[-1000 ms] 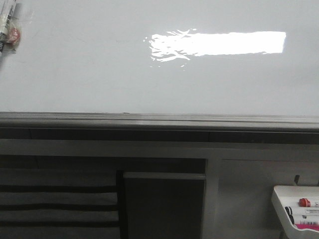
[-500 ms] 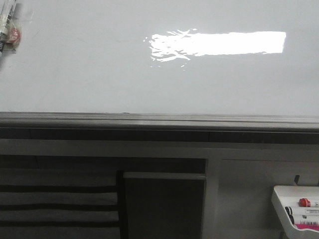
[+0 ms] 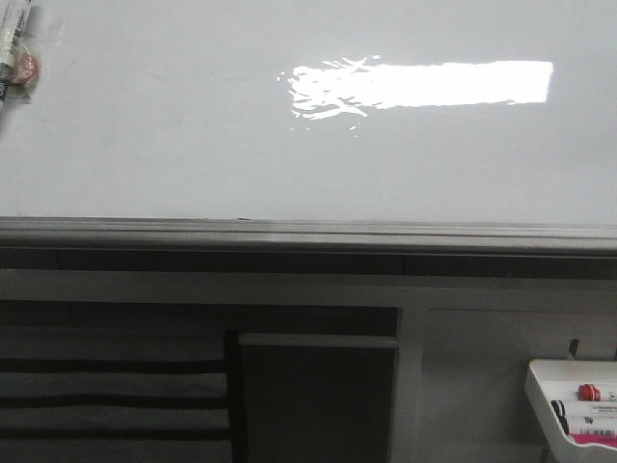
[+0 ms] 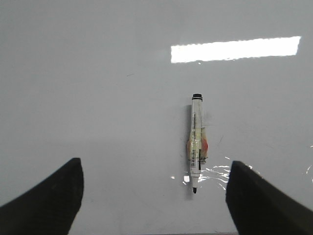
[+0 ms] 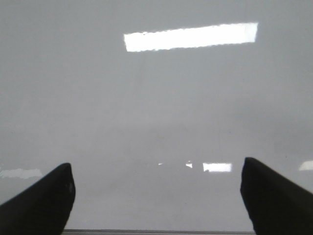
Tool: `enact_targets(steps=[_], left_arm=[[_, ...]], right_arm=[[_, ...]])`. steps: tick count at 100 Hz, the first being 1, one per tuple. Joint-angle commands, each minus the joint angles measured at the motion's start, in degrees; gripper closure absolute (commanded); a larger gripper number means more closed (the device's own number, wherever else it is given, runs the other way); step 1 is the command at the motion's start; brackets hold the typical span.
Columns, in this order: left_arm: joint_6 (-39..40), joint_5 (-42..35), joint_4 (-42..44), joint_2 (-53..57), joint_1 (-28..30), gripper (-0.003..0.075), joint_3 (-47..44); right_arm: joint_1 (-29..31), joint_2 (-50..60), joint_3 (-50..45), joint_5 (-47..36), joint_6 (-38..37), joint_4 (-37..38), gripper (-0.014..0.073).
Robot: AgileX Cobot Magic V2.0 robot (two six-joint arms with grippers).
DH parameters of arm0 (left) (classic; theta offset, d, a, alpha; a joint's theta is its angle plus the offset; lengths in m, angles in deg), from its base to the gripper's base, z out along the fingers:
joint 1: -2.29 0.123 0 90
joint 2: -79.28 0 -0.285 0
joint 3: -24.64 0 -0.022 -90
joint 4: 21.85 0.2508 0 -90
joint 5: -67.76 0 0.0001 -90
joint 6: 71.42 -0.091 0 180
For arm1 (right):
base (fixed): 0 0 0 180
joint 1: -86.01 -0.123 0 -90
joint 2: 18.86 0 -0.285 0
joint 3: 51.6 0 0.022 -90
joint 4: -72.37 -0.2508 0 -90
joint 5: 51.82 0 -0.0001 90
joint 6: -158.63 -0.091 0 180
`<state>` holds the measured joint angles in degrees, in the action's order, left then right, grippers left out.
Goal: Write number 3 on whiteboard
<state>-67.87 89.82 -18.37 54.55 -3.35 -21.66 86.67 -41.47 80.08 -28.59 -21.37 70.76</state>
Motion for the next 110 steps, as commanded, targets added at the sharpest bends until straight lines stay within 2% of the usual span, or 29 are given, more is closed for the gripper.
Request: enact_targets(steps=[1, 25, 37, 53, 75, 110], left_arm=[[0.66, -4.23, -0.12, -1.04, 0.04, 0.0189, 1.7], [-0.59, -3.04, -0.93, -3.25, 0.04, 0.0232, 1.95], [-5.82, 0.75, -1.2, -8.72, 0.04, 0.0262, 3.48], [-7.38, 1.01, -4.85, -18.21, -2.21, 0.0303, 4.53], [-8.16, -7.13, -4.85, -31.91, -6.91, 0.0351, 4.64], [-8.16, -18.64, -5.26, -48.45, -7.14, 0.0413, 10.13]], right_arm=[[0.17, -1.15, 2.02, -4.77, 0.45, 0.63, -0.0026], [0.17, -1.15, 2.02, -4.98, 0.45, 0.63, -0.0026], [0.17, -1.15, 2.02, -6.45, 0.45, 0.63, -0.0026], [0.17, -1.15, 2.02, -7.37, 0.45, 0.63, -0.0026], [0.17, -1.15, 2.02, -7.37, 0.45, 0.63, -0.0026], [0.17, -1.15, 2.02, -7.37, 0.45, 0.63, -0.0026]])
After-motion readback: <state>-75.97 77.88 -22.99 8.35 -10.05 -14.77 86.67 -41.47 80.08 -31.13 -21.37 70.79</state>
